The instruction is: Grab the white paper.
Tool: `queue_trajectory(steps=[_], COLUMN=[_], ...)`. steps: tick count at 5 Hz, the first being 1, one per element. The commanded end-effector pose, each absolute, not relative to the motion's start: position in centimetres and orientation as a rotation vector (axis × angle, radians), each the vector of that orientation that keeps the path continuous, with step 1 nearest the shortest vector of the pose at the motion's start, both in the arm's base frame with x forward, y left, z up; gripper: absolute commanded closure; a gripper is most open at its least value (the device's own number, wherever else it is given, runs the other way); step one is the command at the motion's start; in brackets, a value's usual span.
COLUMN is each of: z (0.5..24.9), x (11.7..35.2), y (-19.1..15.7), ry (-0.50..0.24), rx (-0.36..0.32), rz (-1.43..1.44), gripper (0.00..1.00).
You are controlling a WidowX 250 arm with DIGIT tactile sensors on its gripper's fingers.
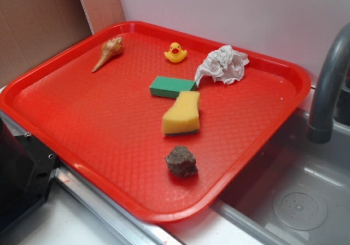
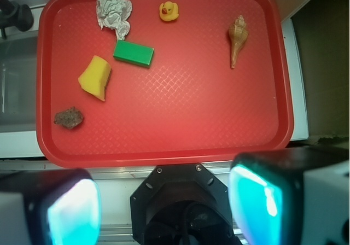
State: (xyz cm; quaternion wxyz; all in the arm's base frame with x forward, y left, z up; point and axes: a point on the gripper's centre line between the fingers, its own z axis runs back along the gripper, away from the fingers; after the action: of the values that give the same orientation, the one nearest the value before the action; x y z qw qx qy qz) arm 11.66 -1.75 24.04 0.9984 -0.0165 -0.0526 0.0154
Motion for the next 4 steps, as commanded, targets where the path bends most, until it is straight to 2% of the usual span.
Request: queue_trajectory(steps=[1, 2, 3, 4], z=[24.0, 20.6, 18.9, 16.6], x=[11.7, 16.7, 21.1, 25.3], y=[-1.7, -1.0, -1.9, -3.7], ry=[-0.105, -0.121, -0.188, -0.185], rx=[-0.033, -0.042, -0.131, -0.157], rz=[0.031, -0.007, -0.04, -0.046], gripper=[0.0, 0.0, 0.0, 0.0])
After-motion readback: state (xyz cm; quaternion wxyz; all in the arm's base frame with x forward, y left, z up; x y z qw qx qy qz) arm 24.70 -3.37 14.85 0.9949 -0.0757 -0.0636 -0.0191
